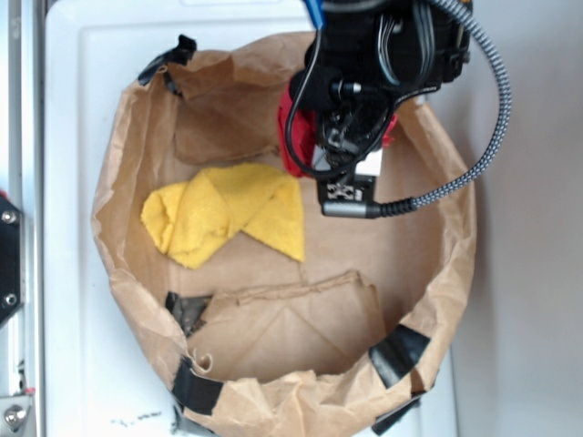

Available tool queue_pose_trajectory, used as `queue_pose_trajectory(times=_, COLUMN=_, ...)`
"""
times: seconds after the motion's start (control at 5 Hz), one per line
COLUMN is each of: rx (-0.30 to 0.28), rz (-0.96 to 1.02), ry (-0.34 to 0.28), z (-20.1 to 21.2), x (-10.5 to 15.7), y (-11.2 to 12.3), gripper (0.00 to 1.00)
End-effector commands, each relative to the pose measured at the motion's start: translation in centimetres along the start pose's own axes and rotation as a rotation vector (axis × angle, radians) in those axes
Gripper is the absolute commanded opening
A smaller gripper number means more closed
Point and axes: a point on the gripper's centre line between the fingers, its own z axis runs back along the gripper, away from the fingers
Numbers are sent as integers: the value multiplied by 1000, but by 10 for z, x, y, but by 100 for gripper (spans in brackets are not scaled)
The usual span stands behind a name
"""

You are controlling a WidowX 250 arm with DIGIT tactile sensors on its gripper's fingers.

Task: Grab the red paper.

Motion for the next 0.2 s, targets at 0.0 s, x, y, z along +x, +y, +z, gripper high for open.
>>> queue_pose_trajectory(times=0.0, rx=199, rz=-349, ry=-201, z=21, x=-22, y=-11, gripper=100)
